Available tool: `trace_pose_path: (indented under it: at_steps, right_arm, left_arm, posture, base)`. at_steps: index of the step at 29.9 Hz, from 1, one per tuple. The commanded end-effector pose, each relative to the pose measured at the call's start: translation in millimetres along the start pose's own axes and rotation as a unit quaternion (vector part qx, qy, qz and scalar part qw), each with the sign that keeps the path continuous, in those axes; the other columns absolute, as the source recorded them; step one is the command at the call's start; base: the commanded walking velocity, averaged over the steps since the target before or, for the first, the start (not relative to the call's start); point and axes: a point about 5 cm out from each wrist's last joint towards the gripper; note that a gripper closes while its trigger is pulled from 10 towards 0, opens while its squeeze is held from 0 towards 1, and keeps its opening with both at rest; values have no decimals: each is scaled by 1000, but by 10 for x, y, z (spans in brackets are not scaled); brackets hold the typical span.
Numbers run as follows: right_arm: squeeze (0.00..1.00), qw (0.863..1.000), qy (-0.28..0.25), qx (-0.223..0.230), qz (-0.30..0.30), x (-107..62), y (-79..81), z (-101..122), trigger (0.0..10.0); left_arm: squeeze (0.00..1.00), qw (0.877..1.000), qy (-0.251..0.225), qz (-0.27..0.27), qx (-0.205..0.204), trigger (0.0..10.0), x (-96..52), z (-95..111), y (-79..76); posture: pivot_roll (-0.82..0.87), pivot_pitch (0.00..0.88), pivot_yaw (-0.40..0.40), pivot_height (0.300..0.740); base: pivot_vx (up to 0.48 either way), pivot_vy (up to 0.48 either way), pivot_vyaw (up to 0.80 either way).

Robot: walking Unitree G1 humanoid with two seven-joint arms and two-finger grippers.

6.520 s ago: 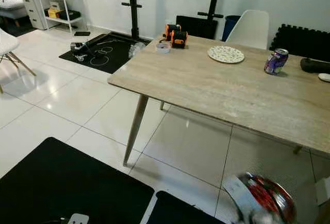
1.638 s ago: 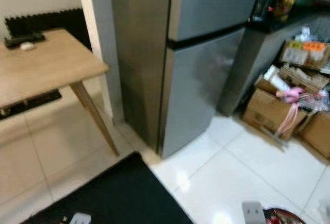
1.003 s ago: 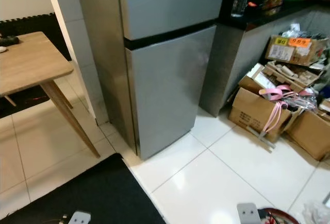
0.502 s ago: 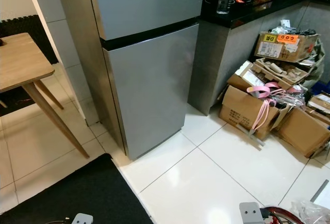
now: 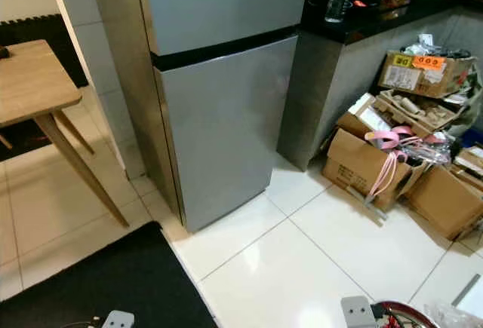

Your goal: Restocking fridge

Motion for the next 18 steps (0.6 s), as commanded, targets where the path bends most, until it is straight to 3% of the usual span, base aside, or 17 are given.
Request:
trace_pose_path:
  at_steps: [1, 18]
  right_arm:
    - [0, 1000, -2, 3, -9, -1, -47, -4, 10000]
    - [0, 1000, 3, 2, -12, -7, -56, -33, 10000]
  left_arm:
    - [0, 1000, 8, -2, 3, 10000, -4, -56, -25]
    - [0, 1000, 9, -2, 9, 10000, -3, -36, 0]
  posture:
    - [-112, 0, 9, 740]
    - [-116, 0, 12, 740]
  base:
    - [0, 0, 0]
    - [0, 0, 0]
Point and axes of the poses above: a point about 5 cm out from each wrist's last joint towards the gripper, its own x axis pointing out of the wrist towards the gripper, its own z axis along the axis of the wrist's last joint, y = z × x, and after that the axes turned 2 degrees about x, right-handed
